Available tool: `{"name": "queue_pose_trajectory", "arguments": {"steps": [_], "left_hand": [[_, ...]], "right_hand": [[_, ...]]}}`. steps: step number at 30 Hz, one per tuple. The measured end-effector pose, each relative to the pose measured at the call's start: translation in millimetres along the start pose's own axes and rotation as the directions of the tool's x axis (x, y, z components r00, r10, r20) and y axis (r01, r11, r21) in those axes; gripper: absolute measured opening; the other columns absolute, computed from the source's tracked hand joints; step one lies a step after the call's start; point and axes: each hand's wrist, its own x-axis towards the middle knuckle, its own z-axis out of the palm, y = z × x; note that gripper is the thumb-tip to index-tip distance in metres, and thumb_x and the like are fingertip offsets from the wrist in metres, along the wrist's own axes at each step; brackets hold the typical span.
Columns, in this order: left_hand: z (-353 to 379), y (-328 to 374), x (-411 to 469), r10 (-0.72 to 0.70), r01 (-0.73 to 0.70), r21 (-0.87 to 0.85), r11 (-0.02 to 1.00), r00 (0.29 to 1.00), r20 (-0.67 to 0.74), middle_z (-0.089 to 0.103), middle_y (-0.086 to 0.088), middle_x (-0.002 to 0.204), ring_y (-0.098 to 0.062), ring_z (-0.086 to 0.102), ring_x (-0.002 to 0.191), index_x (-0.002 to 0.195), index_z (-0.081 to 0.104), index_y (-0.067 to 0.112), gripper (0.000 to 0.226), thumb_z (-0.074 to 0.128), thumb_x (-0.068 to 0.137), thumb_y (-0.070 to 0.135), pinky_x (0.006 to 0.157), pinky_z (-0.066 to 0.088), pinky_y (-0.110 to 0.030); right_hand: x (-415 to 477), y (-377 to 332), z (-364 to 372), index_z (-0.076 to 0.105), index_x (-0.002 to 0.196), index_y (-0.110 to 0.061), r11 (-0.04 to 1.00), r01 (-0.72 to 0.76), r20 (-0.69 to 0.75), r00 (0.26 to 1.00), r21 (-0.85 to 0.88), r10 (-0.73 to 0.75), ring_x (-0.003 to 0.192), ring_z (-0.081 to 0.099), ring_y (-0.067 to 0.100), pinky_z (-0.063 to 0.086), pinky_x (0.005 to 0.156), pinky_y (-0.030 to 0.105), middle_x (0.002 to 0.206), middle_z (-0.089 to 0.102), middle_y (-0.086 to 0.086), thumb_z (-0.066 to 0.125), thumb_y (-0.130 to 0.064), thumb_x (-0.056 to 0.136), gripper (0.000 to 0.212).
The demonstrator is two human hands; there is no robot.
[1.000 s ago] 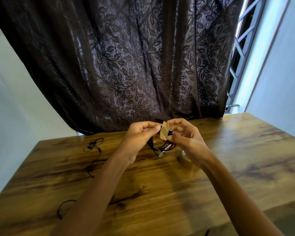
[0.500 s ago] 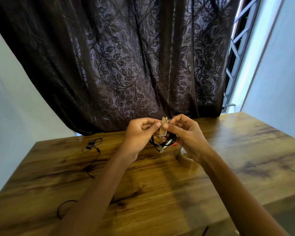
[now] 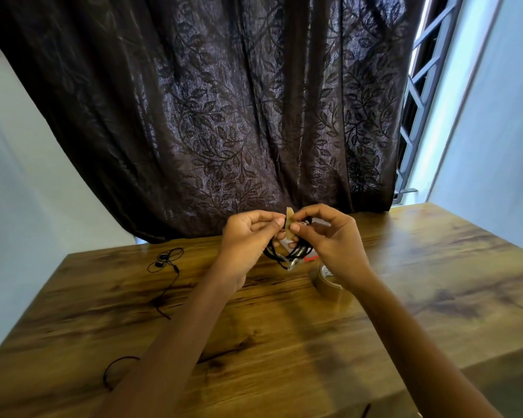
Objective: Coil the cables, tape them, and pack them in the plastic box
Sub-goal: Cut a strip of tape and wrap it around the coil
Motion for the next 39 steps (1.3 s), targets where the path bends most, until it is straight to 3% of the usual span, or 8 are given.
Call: {"name": "queue_pose_trajectory", "arguments": {"steps": [3, 6, 13, 21, 25, 28, 34, 39], "left_hand": [[2, 0, 1, 0.007, -0.007, 0.016, 1.0, 1.0, -0.023, 0.073, -0.012, 0.086, -0.021, 0.069, 0.081, 0.095, 0.069, 0.008, 0.011, 0.061, 0.087, 0.009, 0.077, 0.057, -0.032], [3, 2, 3, 0.004, -0.003, 0.03, 1.0, 0.999, -0.046, 0.073, -0.007, 0.083, -0.013, 0.068, 0.074, 0.091, 0.07, 0.011, 0.009, 0.063, 0.086, 0.011, 0.073, 0.055, -0.024], [3, 6, 3, 0.016, -0.015, 0.024, 1.0, 0.999, -0.045, 0.072, -0.007, 0.08, -0.007, 0.066, 0.067, 0.093, 0.07, 0.008, 0.01, 0.063, 0.086, 0.012, 0.069, 0.054, -0.017], [3, 7, 1, -0.001, 0.001, 0.014, 1.0, 0.998, -0.057, 0.071, -0.003, 0.074, -0.007, 0.065, 0.066, 0.083, 0.069, 0.015, 0.007, 0.064, 0.086, 0.01, 0.071, 0.054, -0.022], [3, 7, -2, -0.002, 0.003, 0.019, 1.0, 0.999, -0.035, 0.071, -0.003, 0.077, -0.008, 0.065, 0.066, 0.086, 0.069, 0.013, 0.007, 0.063, 0.086, 0.009, 0.065, 0.054, -0.018], [4, 6, -3, -0.02, 0.02, 0.007, 1.0, 0.999, -0.039, 0.071, -0.004, 0.076, -0.007, 0.065, 0.064, 0.087, 0.069, 0.011, 0.006, 0.063, 0.086, 0.009, 0.062, 0.054, -0.017], [9, 9, -1, -0.057, 0.056, -0.018, 0.998, 0.995, -0.079, 0.071, -0.002, 0.074, -0.009, 0.065, 0.068, 0.083, 0.07, 0.014, 0.007, 0.064, 0.085, 0.011, 0.078, 0.053, -0.027], [10, 10, -1, -0.008, 0.009, 0.012, 1.0, 0.998, -0.069, 0.072, -0.005, 0.079, -0.009, 0.066, 0.067, 0.085, 0.068, 0.014, 0.007, 0.064, 0.085, 0.01, 0.072, 0.055, -0.021]], "right_hand": [[1, 1, 1, 0.066, 0.091, -0.016, 0.993, 0.073, -0.054, 0.996, -0.088, -0.078, 0.076, 0.069, 0.019, 0.057, 0.068, 0.027, 0.097, 0.067, 0.014, 0.067, 0.002, 0.079, 0.022], [1, 2, 3, 0.067, 0.093, -0.031, 0.955, 0.155, -0.09, 0.979, -0.255, -0.183, 0.085, 0.066, 0.013, 0.056, 0.069, 0.022, 0.097, 0.064, 0.0, 0.069, -0.002, 0.079, 0.033], [1, 2, 4, 0.069, 0.096, -0.024, 0.928, 0.164, -0.11, 0.971, -0.335, -0.212, 0.086, 0.058, 0.002, 0.048, 0.071, 0.009, 0.093, 0.059, -0.003, 0.067, -0.002, 0.08, 0.027], [1, 0, 1, 0.064, 0.105, -0.03, 0.932, 0.102, -0.092, 0.986, -0.347, -0.142, 0.087, 0.063, 0.011, 0.054, 0.078, 0.023, 0.095, 0.063, -0.005, 0.069, -0.01, 0.08, 0.032], [2, 2, -3, 0.06, 0.117, -0.027, 0.978, -0.012, -0.03, 1.0, -0.21, 0.006, 0.093, 0.067, 0.017, 0.054, 0.088, 0.041, 0.102, 0.068, 0.001, 0.067, -0.01, 0.082, 0.04], [2, -1, -5, 0.054, 0.119, -0.026, 0.99, -0.015, -0.022, 1.0, -0.143, 0.012, 0.083, 0.069, 0.024, 0.055, 0.083, 0.047, 0.093, 0.066, -0.002, 0.066, -0.007, 0.082, 0.044], [0, -3, -2, 0.057, 0.085, -0.032, 0.968, 0.117, -0.036, 0.991, -0.222, -0.128, 0.084, 0.065, 0.027, 0.057, 0.075, 0.044, 0.094, 0.06, 0.004, 0.064, -0.003, 0.083, 0.03], [4, -3, -5, 0.066, 0.092, -0.032, 0.96, 0.1, -0.035, 0.993, -0.26, -0.113, 0.098, 0.064, 0.017, 0.055, 0.086, 0.038, 0.103, 0.062, 0.003, 0.065, -0.004, 0.083, 0.029]]}}
